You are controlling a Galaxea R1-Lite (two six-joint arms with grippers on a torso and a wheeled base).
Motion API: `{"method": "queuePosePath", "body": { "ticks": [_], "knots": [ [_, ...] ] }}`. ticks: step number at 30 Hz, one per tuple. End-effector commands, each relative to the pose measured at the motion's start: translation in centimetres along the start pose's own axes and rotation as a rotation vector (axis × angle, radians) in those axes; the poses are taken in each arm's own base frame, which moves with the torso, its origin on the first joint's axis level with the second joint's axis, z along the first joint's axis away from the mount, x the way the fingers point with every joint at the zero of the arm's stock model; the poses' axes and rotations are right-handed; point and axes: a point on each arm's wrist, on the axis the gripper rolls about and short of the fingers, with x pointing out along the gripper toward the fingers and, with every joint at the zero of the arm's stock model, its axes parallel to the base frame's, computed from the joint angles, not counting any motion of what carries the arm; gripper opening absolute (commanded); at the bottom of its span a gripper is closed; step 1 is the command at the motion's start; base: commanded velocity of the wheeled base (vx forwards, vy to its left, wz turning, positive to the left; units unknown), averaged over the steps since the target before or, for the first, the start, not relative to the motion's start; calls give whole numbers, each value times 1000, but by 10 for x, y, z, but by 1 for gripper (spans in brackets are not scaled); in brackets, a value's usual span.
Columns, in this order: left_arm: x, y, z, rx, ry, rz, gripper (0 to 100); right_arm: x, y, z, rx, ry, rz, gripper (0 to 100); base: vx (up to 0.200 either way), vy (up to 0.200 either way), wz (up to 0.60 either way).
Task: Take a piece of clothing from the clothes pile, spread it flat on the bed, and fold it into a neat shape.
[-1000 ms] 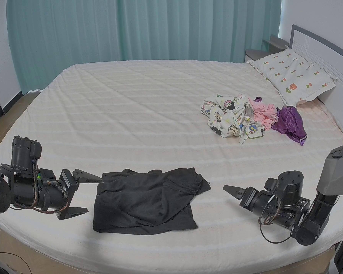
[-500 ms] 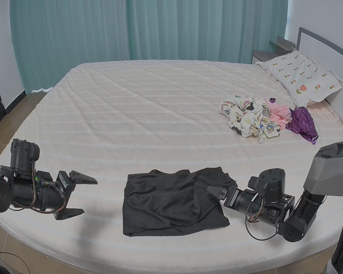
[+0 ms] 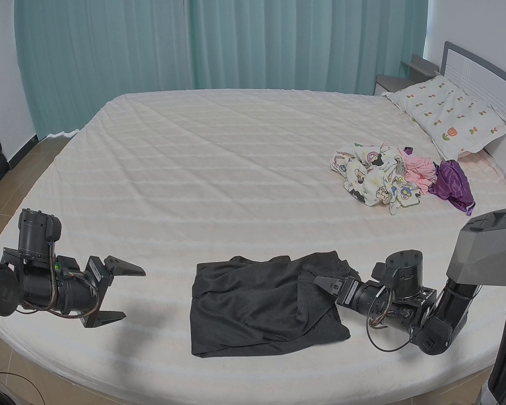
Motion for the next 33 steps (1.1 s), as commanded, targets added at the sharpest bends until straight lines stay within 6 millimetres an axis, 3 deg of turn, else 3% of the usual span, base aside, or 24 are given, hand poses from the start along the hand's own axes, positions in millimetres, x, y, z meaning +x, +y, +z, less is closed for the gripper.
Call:
{"method": "queuePosePath", "body": {
  "ticks": [1,12,13,24,33],
  "knots": [
    [1,1,0,-3,3,4,100,4,-3,-3,0,11,-11,100,0,0,0],
    [3,1,0,-7,9,9,100,15,-15,-2,25,1,-36,100,0,0,0],
    [3,2,0,-7,10,10,100,13,-15,-2,30,2,-37,0,0,0,0],
    [6,3,0,-11,19,21,100,-18,-10,1,49,1,-35,0,0,0,0],
    [7,3,0,-11,21,22,100,-59,-14,-7,44,36,-42,0,0,0,0]
  ]
}}
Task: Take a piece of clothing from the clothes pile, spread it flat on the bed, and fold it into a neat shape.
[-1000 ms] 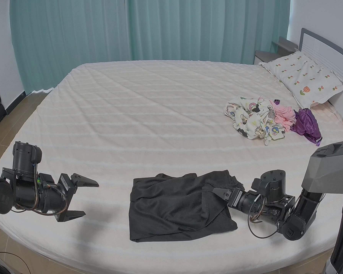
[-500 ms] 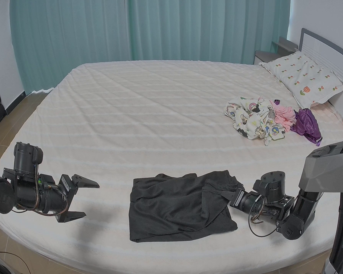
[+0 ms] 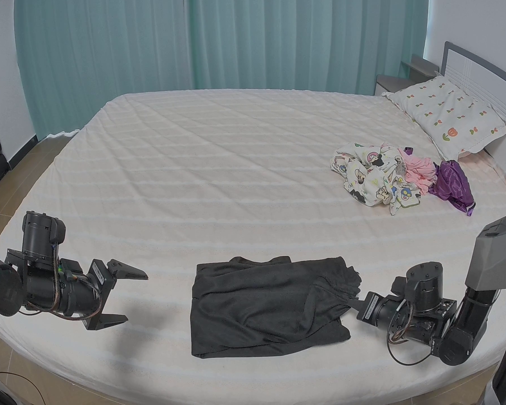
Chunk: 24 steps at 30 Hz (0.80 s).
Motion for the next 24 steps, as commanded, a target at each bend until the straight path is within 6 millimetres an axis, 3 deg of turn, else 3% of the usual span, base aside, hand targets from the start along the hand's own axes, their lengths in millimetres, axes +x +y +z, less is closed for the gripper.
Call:
{"method": "queuePosePath", "body": {
  "ticks": [1,4,13,15,16,21,24],
  "knots": [
    [1,0,0,-1,4,3,100,-28,1,-1,-5,-3,20,0,0,0,0],
    [1,0,0,-1,5,2,100,-39,-4,-5,-6,16,3,0,0,0,0],
    [1,0,-1,-1,26,-11,100,-44,-6,3,9,-5,7,0,0,0,0],
    [1,0,-1,-2,27,-10,100,-46,-8,-5,-1,50,14,0,0,0,0],
    [1,1,-1,-3,28,-9,100,-48,-10,-8,-5,68,6,100,0,0,0],
    [1,1,-1,-4,28,-9,100,-52,-22,-20,-55,130,-54,100,0,0,0],
    [1,1,-1,-5,28,-7,100,-51,-23,-14,-46,99,-52,100,0,0,0]
  ]
}}
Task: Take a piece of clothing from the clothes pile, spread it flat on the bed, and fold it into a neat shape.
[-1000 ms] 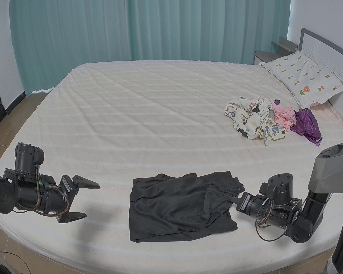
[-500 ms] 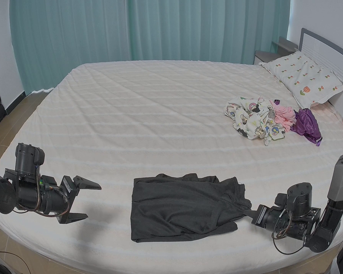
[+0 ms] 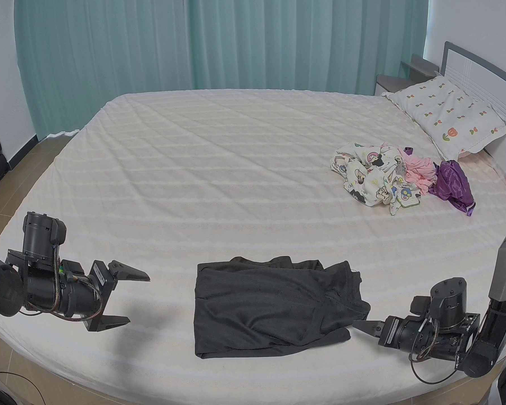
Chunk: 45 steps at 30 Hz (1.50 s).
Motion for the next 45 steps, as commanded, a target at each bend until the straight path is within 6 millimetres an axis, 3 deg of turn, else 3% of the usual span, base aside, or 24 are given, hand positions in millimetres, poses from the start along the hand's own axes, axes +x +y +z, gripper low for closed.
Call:
{"method": "queuePosePath", "body": {
  "ticks": [1,9,11,18,28,33,34,45],
  "knots": [
    [2,1,0,-4,3,5,100,2,-6,6,19,-27,-21,100,0,0,0],
    [5,3,0,-9,16,18,100,42,0,51,49,-180,25,100,0,0,0],
    [6,3,0,-8,19,21,100,47,2,55,48,-187,31,100,0,0,0],
    [11,5,-2,-7,37,35,100,94,16,83,44,-157,24,100,0,0,0],
    [14,7,-4,-11,48,50,100,132,17,93,-20,-115,36,100,0,0,0],
    [14,7,-4,-11,48,50,100,137,14,91,-35,-94,18,100,0,0,0],
    [14,7,-4,-11,48,50,100,138,14,89,-44,-90,16,0,0,0,0],
    [14,7,-4,-11,48,50,100,139,16,108,-34,-159,43,0,0,0,0]
  ]
}}
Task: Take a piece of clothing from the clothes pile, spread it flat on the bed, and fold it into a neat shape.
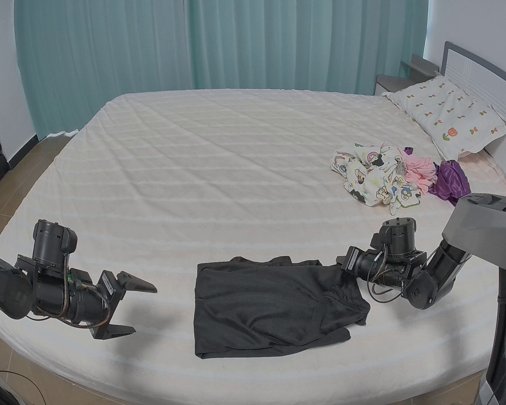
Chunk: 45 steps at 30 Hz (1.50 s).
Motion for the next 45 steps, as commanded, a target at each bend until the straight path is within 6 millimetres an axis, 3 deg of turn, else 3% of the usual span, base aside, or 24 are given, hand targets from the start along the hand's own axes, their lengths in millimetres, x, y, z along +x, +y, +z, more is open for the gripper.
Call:
{"method": "queuePosePath", "body": {
  "ticks": [1,7,21,22,29,35,45],
  "knots": [
    [0,0,0,-1,1,1,100,2,3,10,8,-39,19,0,0,0,0],
    [1,0,0,-1,1,2,100,9,3,22,9,-96,44,0,0,0,0],
    [5,3,1,-10,11,17,100,29,-6,27,14,-142,49,0,0,0,0],
    [5,3,1,-10,11,17,100,29,-7,26,14,-142,49,100,0,0,0],
    [5,3,2,-10,9,18,100,29,-8,25,12,-159,57,100,0,0,0],
    [7,3,2,-14,14,23,100,-17,13,37,3,-176,94,100,0,0,0],
    [7,4,2,-15,15,24,100,-82,29,13,-29,-23,210,100,0,0,0]
  ]
}}
